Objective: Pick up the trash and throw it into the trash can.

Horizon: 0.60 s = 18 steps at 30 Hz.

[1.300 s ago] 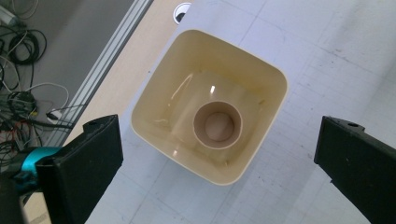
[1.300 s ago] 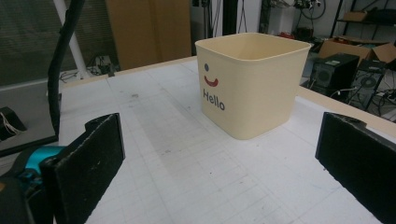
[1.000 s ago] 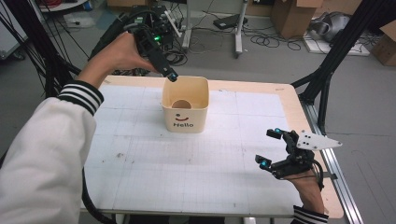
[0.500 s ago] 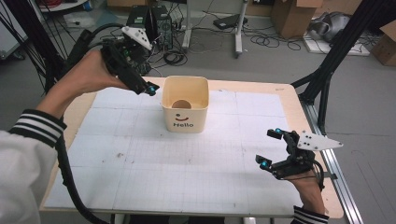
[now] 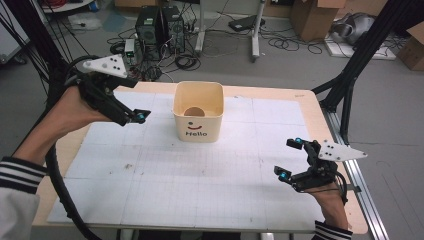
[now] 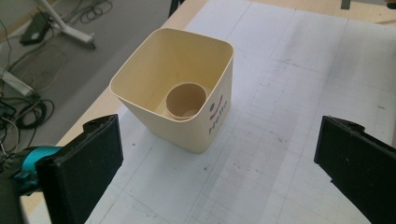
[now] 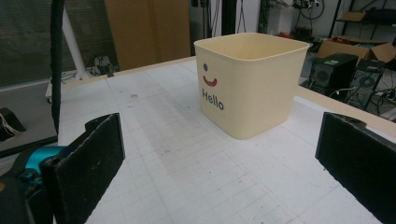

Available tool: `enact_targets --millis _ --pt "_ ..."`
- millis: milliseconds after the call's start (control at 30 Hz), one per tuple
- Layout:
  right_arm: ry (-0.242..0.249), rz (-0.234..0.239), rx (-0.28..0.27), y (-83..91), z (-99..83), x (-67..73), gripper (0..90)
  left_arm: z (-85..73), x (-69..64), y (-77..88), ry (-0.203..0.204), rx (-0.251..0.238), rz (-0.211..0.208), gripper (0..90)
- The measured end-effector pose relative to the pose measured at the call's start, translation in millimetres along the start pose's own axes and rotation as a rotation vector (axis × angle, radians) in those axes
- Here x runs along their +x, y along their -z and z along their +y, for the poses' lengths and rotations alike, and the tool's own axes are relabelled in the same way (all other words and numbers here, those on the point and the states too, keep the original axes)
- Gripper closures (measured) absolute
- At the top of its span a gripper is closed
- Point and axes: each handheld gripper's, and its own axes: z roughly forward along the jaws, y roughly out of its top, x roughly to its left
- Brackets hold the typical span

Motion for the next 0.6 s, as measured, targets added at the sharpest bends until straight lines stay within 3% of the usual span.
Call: enact_targets --millis 100,267,533,600 --pt "0.001 -0.003 -0.001 1.0 -0.1 -0.2 0.2 -13.9 -6.1 4.4 -0.009 -0.039 0.003 1.7" --pt "-0.001 -0.003 0.0 1.1 -0.1 0.1 0.2 -39.5 -10.3 11.0 0.018 -0.087 0.004 1.7" --pt "0.001 -0.009 -0.003 1.6 0.3 -0.2 0.2 -82.7 -23.0 17.7 0.062 -0.228 0.005 1.7" --pt "0.005 -0.007 -0.002 2.3 0.5 -0.1 0.2 -93.5 -25.7 17.0 0.076 -0.241 0.015 1.7"
